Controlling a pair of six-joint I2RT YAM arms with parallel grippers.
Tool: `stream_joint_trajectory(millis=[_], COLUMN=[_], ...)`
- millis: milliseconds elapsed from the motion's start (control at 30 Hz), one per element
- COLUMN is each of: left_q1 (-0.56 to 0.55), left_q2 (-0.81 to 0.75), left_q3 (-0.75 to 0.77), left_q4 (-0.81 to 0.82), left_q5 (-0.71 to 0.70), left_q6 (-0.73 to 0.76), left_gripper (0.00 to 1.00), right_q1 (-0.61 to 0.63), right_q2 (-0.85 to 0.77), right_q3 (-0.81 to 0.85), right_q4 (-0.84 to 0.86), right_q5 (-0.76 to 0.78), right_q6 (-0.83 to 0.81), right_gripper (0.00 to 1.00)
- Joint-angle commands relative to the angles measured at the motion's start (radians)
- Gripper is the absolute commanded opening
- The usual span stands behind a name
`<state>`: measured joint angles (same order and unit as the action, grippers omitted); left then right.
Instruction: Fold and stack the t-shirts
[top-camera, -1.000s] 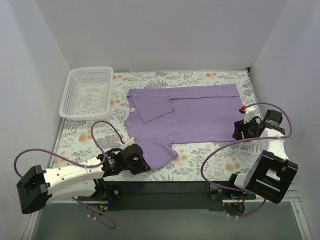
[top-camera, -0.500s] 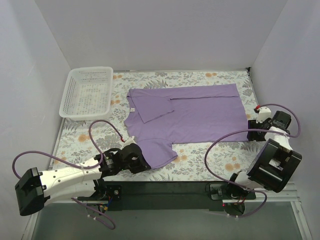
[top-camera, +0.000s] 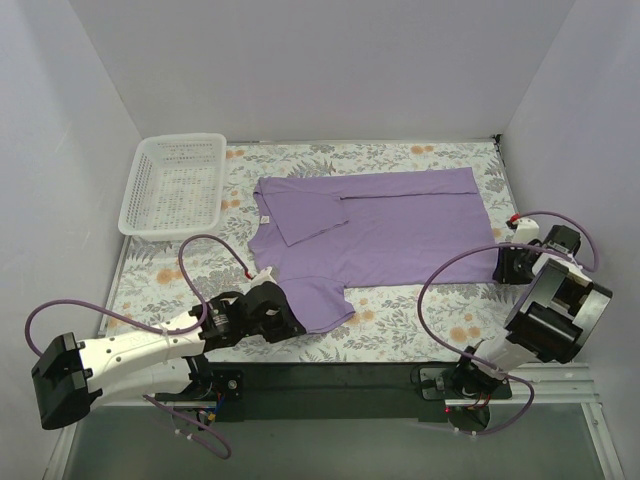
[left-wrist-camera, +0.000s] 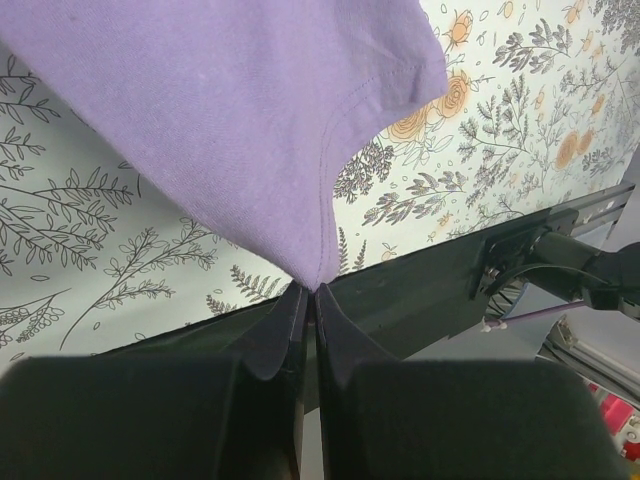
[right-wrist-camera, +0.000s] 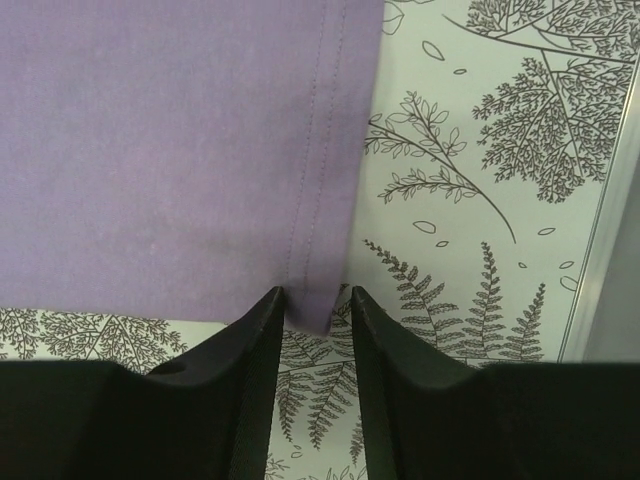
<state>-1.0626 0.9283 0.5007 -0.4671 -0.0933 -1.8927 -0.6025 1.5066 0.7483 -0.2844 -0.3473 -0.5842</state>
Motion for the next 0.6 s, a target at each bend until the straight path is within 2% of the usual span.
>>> stream_joint_trajectory(millis=[0, 133, 400, 567], left_q1=[-0.002, -0.002, -0.002, -0.004], left_q2=[0.001, 0.007, 0.009, -0.022], left_q3=[0.041, 0.05, 0.071, 0.071], left_q4=[-0.011, -0.016, -0.038, -0.051], left_q5=[-0.003, -0.002, -0.005, -0.022], left_q6=[-0.002, -0.008, -0.009, -0.009], left_gripper=[0.0, 0.0, 0.0, 0.0], right_q1=[-0.022, -0.046, -0.057, -0.059], right_q2=[0.038, 0.056, 0.041, -0.02], right_q3=[0.026, 0.028, 0.026, 0.014], right_q4=[0.01, 0.007, -0.038, -0.064], right_q5=[-0.047, -0.074, -0.162, -0.232], right_q6=[-0.02, -0.034, -0.06, -0.075], right_gripper=[0.39, 0.3, 0.02, 0.01])
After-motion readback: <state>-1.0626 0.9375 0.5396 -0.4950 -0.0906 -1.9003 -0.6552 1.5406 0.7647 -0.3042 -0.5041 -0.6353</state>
